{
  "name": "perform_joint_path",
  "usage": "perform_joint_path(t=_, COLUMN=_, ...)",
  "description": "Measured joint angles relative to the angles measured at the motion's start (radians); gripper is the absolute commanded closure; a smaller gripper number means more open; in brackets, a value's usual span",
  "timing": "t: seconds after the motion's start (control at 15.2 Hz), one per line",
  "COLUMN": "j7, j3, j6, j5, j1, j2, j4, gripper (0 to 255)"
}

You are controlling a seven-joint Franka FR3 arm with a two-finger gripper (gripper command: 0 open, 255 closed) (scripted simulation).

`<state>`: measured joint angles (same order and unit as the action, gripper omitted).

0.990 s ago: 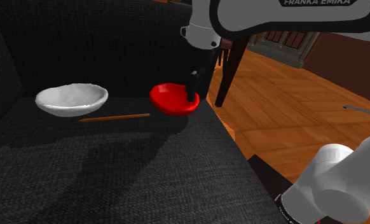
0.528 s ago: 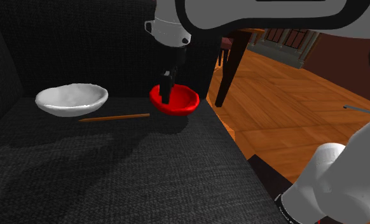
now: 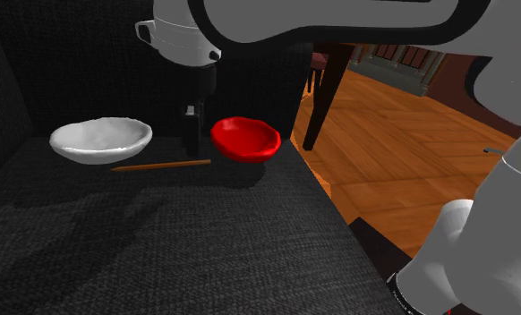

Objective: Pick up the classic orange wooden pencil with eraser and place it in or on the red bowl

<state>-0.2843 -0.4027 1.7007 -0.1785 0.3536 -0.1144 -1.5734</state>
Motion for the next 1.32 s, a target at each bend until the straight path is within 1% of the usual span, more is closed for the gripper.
perform_joint_path(t=0.13, j7=-0.011, j3=-0.021, j6=-0.014, j5=-0.026, j1=0.029, j2=-0.046, j4=0.058, gripper=0)
perform_joint_path(t=0.2, j7=-0.011, j3=-0.025, j6=-0.009, j5=-0.032, j1=0.035, j2=-0.055, j4=0.061, gripper=0)
perform_joint_path(t=0.4, j7=-0.011, j3=-0.027, j6=0.021, j5=-0.037, j1=0.038, j2=-0.062, j4=0.038, gripper=0)
perform_joint_path(t=0.66, j7=-0.008, j3=-0.025, j6=0.073, j5=-0.037, j1=0.033, j2=-0.057, j4=-0.017, gripper=0)
perform_joint_path(t=1.06, j7=-0.008, j3=-0.024, j6=0.085, j5=-0.038, j1=0.032, j2=-0.059, j4=-0.027, gripper=0)
perform_joint_path(t=1.12, j7=-0.008, j3=-0.024, j6=0.085, j5=-0.038, j1=0.032, j2=-0.059, j4=-0.027, gripper=255)
perform_joint_path(t=1.32, j7=-0.008, j3=-0.024, j6=0.085, j5=-0.038, j1=0.032, j2=-0.059, j4=-0.027, gripper=255)
